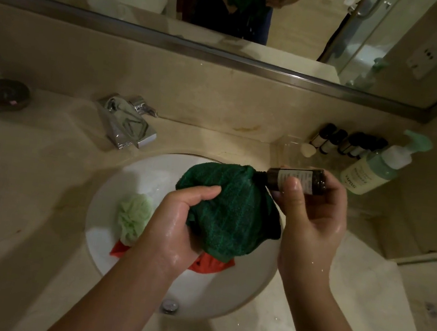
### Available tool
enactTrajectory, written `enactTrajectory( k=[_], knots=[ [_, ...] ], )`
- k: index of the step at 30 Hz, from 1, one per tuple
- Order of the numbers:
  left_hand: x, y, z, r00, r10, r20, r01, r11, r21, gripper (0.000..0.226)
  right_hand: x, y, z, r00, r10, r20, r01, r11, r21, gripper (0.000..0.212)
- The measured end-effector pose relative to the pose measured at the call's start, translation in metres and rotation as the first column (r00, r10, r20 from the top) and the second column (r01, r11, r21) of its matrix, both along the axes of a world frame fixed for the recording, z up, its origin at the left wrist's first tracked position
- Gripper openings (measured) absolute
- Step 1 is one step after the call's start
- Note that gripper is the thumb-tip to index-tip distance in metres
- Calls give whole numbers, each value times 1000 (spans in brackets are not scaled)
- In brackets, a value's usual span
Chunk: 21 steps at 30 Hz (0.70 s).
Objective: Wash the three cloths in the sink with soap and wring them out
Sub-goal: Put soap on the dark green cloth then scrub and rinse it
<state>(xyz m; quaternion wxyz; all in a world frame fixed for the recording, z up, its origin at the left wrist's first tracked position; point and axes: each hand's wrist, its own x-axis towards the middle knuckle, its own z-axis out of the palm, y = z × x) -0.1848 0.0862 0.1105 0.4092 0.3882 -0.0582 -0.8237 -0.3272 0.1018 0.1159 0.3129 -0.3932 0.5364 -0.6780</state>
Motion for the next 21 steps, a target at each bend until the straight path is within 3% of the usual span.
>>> enactTrajectory(
  k=[2,5,8,10,14,21],
  knots=[
    [0,0,0,1000,-8,-6,8,1000,-9,38,-1,-1,2,990,-6,141,-1,999,48,30],
    [-1,0,-2,1000,-11,-14,11,1000,-16,32,-3,-3,6,941,18,339,-51,995,87,47],
    [-2,-1,-2,1000,-16,-26,15,1000,-22,27,-6,-4,10,916,56,398,-94,993,75,36],
    [-2,-2,-3,1000,-10,-13,9,1000,-19,25,-7,-4,14,919,64,390,-92,994,52,32],
    [-2,-3,-1,1000,-6,-12,6,1000,-10,24,-6,-6,23,951,59,305,-64,998,6,45],
    [-3,-4,1,999,4,-40,-4,1000,3,39,-8,-9,26,988,65,138,-70,997,30,58]
  ],
)
